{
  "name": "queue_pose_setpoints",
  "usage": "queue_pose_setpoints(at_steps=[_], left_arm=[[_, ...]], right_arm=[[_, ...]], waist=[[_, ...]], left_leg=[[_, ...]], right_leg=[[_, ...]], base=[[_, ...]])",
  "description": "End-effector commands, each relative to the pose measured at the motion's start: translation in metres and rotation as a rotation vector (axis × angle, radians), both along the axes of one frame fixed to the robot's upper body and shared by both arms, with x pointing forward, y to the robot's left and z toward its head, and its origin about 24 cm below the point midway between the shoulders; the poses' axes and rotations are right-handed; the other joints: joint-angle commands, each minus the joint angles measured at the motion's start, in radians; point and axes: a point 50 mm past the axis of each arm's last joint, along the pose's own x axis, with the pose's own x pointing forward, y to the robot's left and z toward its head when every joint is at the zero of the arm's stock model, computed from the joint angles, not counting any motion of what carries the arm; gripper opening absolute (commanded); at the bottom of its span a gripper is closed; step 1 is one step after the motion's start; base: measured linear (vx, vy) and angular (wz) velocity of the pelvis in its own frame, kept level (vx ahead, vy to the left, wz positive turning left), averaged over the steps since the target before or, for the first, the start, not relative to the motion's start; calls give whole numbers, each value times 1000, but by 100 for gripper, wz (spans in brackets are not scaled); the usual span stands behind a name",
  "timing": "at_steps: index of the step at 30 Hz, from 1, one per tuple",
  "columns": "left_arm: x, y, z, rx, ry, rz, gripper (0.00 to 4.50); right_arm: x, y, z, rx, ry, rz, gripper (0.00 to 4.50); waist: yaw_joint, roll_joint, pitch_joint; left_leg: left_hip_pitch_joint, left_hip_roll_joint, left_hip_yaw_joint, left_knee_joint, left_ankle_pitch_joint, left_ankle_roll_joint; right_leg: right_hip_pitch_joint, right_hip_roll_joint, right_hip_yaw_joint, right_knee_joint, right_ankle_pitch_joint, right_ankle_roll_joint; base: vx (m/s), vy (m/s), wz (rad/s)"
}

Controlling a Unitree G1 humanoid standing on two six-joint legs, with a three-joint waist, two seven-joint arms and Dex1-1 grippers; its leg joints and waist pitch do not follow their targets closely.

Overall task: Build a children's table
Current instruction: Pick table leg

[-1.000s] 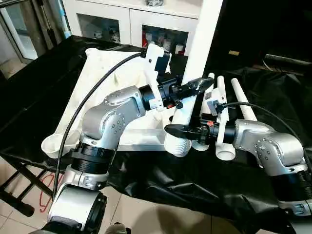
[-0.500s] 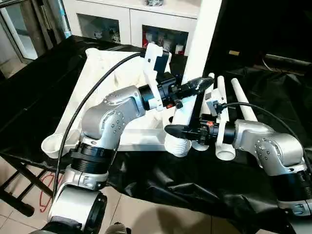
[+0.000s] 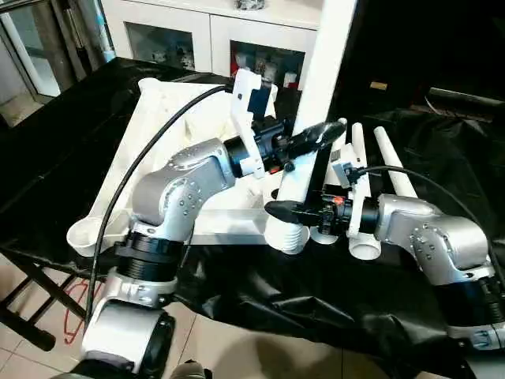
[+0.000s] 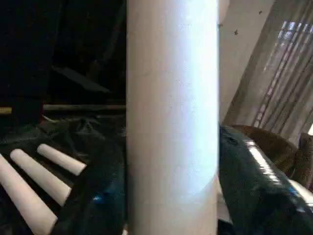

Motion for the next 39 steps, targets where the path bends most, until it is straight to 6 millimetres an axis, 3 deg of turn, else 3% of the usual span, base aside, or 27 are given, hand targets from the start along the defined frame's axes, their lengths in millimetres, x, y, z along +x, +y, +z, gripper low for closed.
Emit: queue_pose_setpoints(at_steps=[1, 3, 5, 6, 8, 9, 12, 13, 14, 16, 17, 20, 21, 22, 23, 24, 26, 27, 28, 31, 32, 33, 35, 36, 37, 38, 39], left_arm=[[3, 5, 13, -67, -48, 41, 297], [9, 19, 24, -227, -42, 130, 305], [11, 23, 26, -253, -36, 148, 309], [12, 27, 27, -282, -28, 170, 309], [17, 35, 28, -336, 1, 216, 309], [19, 41, 29, -361, 1, 240, 309], [21, 52, 25, -335, -9, 288, 309], [23, 63, 14, -216, -36, 364, 309], [23, 66, 11, -180, -47, 383, 309], [22, 73, 0, -43, -104, 420, 309], [19, 79, -15, 91, -130, 421, 309], [15, 87, -41, 282, -175, 421, 309], [14, 88, -44, 301, -180, 418, 309], [8, 90, -56, 400, -212, 381, 309], [4, 90, -63, 421, -211, 339, 309], [-1, 90, -70, 434, -215, 293, 309], [-4, 88, -74, 438, -217, 263, 309], [-7, 86, -82, 449, -209, 215, 309], [-8, 85, -83, 452, -208, 207, 309], [-12, 78, -92, 479, -204, 127, 309], [-12, 72, -97, 490, -191, 71, 309], [-12, 72, -97, 490, -191, 71, 309], [-9, 70, -112, 574, -148, -56, 309], [-9, 71, -116, 603, -149, -76, 309], [-8, 72, -121, 641, -151, -89, 309], [-7, 73, -124, 666, -154, -99, 309], [-7, 73, -124, 666, -154, -99, 309]], right_arm=[[2, -6, 3, 26, -22, -50, 191], [4, -2, 5, 57, -38, -59, 190], [6, -1, 5, 61, -43, -64, 190], [8, 0, 6, 67, -49, -80, 190], [12, 0, 6, 85, -63, -121, 189], [17, -1, 5, 85, -77, -167, 189], [28, -7, 2, 55, -116, -298, 189], [38, -15, 1, 29, -163, -429, 189], [39, -16, 0, 19, -170, -451, 189], [42, -18, -1, -19, -202, -507, 189], [44, -19, -1, -65, -229, -555, 189], [42, -18, 0, -74, -245, -615, 189], [42, -18, 0, -79, -250, -621, 189], [40, -18, 0, -111, -288, -649, 189], [38, -19, -2, -124, -296, -671, 189], [37, -20, -3, -131, -293, -690, 189], [36, -22, -4, -131, -287, -702, 189], [34, -23, -4, -115, -248, -718, 189], [34, -23, -4, -112, -245, -719, 189], [29, -27, 1, -82, -219, -728, 189], [26, -30, 1, -75, -214, -726, 189], [26, -30, 1, -75, -214, -726, 189], [20, -26, -11, -106, -214, -680, 189], [18, -26, -14, -127, -220, -678, 189], [17, -26, -14, -112, -209, -678, 189], [15, -25, -13, -99, -199, -679, 189], [15, -25, -13, -99, -199, -679, 189]], waist=[[1, -4, -80], [0, -16, -79], [2, -12, -79], [1, -21, -78], [3, -16, -78], [2, -22, -77], [1, -14, -77], [2, -11, -78], [2, 2, -79], [-5, 1, -78], [-7, -9, -80], [-8, -10, -79], [-8, -5, -79], [-4, -9, -79], [-3, -8, -76], [-5, 1, -77], [-7, -2, -76], [-7, 22, -75], [-10, 13, -73], [-12, 11, -75], [-14, 23, -72], [-14, 20, -72], [-22, 48, -71], [-24, 40, -71], [-26, 17, -73], [-23, 29, -74], [-24, 33, -75]], left_leg=[[20, 49, -16, -55, -68, 31], [18, 49, -14, -53, -67, 37], [20, 48, -14, -53, -63, 44], [20, 49, -13, -54, -63, 46], [20, 48, -13, -53, -63, 44], [22, 49, -13, -54, -61, 45], [22, 49, -14, -56, -52, 29], [24, 50, -14, -57, -54, 22], [25, 51, -17, -57, -54, 14], [26, 49, -15, -59, -63, -1], [27, 49, -15, -61, -52, -4], [26, 49, -15, -63, -38, 1], [28, 49, -13, -64, -53, -4], [29, 52, -15, -66, -64, -7], [27, 52, -15, -69, -68, -12], [29, 51, -15, -70, -78, -22], [31, 52, -13, -71, -98, -32], [32, 51, -14, -71, -123, -46], [31, 51, -13, -73, -137, -46], [28, 49, -16, -75, -160, -56], [32, 49, -15, -77, -182, -59], [32, 50, -16, -76, -191, -62], [36, 43, -16, -76, -223, -72], [33, 44, -20, -77, -235, -77], [25, 43, -19, -78, -217, -66], [24, 41, -20, -75, -198, -48], [25, 42, -19, -74, -193, -44]], right_leg=[[56, -81, 43, -66, 124, -271], [58, -84, 42, -68, 110, -277], [55, -82, 42, -68, 94, -267], [54, -82, 42, -69, 90, -265], [51, -85, 41, -68, 68, -261], [50, -83, 42, -70, 62, -255], [44, -82, 41, -67, 63, -242], [42, -83, 41, -68, 65, -237], [41, -84, 41, -67, 65, -230], [43, -77, 42, -68, 72, -212], [45, -76, 42, -67, 86, -190], [43, -76, 44, -66, 92, -172], [41, -77, 44, -64, 85, -176], [39, -80, 43, -66, 71, -181], [38, -80, 44, -67, 61, -173], [35, -80, 44, -66, 56, -175], [35, -78, 45, -67, 50, -180], [31, -79, 46, -68, 37, -185], [32, -76, 47, -75, 30, -180], [38, -77, 47, -70, 29, -182], [33, -77, 48, -80, 4, -177], [34, -78, 48, -78, -3, -177], [27, -72, 48, -91, -30, -168], [34, -72, 48, -84, -28, -174], [44, -76, 49, -84, -22, -176], [42, -81, 51, -85, -43, -176], [41, -83, 51, -85, -48, -179]], base=[[0, 0, 0], [0, 0, 0], [0, 0, 0], [0, 0, 0], [0, 0, 0], [0, 0, 0], [0, 0, 0], [0, 0, 0], [0, 0, 0], [0, 0, 0], [0, 0, 0], [0, 0, 0], [0, 0, 0], [0, 0, 0], [0, 0, 0], [0, 0, 0], [0, 0, 0], [0, 0, 0], [0, 0, 0], [0, 0, 0], [0, 0, 0], [0, 0, 0], [0, 0, 0], [0, 0, 0], [0, 0, 0], [0, 0, 0], [0, 0, 0]])
